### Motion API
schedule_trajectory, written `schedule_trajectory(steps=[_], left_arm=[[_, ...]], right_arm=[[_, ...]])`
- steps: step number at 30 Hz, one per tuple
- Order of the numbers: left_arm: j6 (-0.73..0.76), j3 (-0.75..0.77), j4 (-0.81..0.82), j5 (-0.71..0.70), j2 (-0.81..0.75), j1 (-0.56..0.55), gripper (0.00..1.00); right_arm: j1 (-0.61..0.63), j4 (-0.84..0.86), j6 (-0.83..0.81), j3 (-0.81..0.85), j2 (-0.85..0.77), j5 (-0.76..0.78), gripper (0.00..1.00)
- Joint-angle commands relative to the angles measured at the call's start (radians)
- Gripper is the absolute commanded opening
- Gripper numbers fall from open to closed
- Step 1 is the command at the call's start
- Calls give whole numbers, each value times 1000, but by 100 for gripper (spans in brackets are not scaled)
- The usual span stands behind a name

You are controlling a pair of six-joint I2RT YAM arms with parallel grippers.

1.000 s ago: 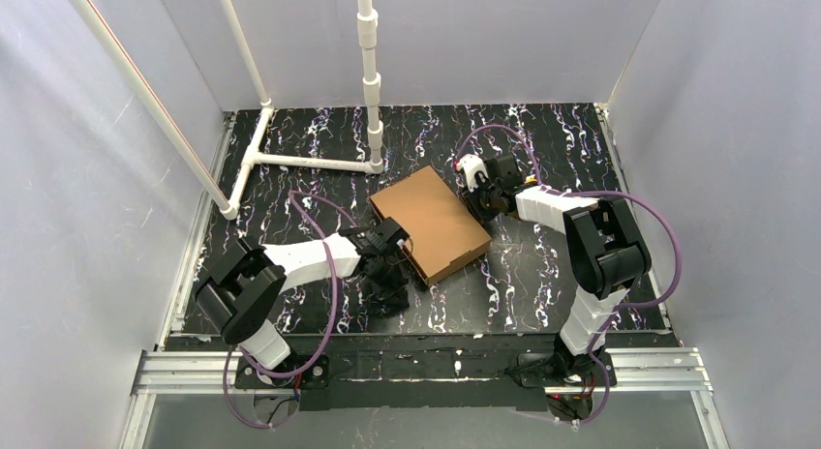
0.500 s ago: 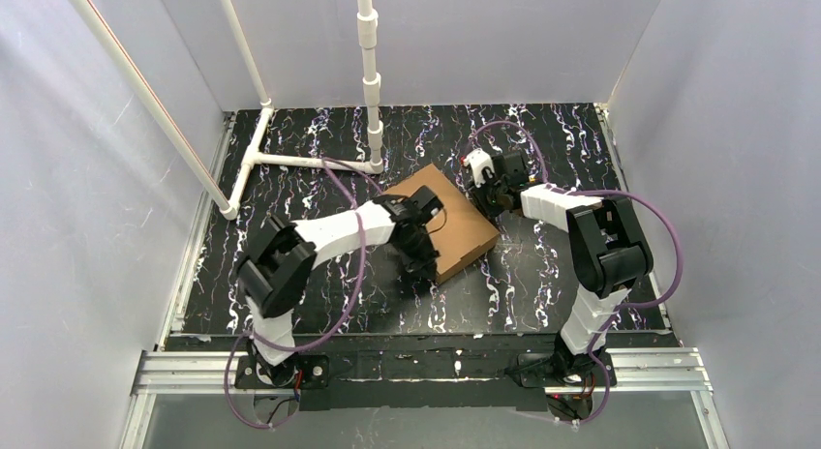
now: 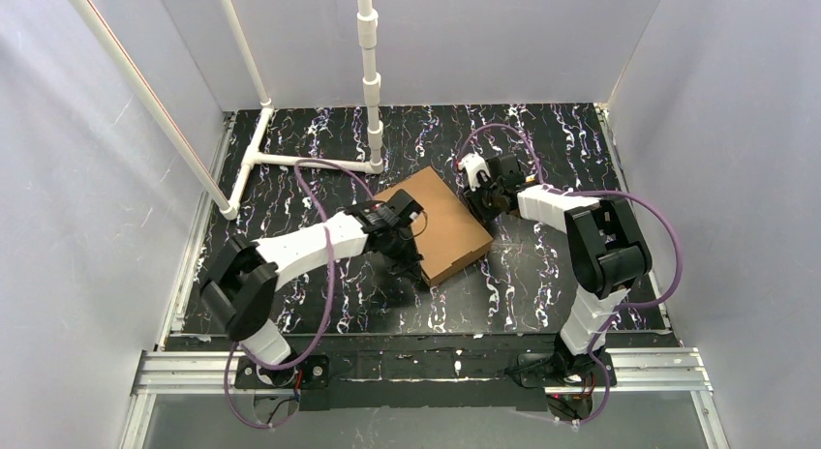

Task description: Fold the paper box

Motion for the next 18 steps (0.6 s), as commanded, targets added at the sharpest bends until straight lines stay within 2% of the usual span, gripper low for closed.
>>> schedule_trajectory(steps=[1, 5, 9, 12, 15, 18], left_arm=[[114, -113, 87, -34, -157, 43, 10], [174, -235, 194, 10, -242, 84, 23], [204, -349, 312, 71, -328, 132, 25], [190, -389, 370, 97, -352, 146, 22], [155, -377, 382, 126, -312, 145, 14], [122, -352, 376, 126, -260, 121, 6]], right_arm=[[-29, -48, 9, 20, -31, -36, 48], [-86, -53, 0, 17, -75, -59, 52], [-135, -45, -9, 3, -130, -83, 53], [-157, -34, -14, -10, -152, -84, 53], [-158, -39, -9, -13, -137, -98, 51], [-155, -58, -3, -1, -103, -109, 43]])
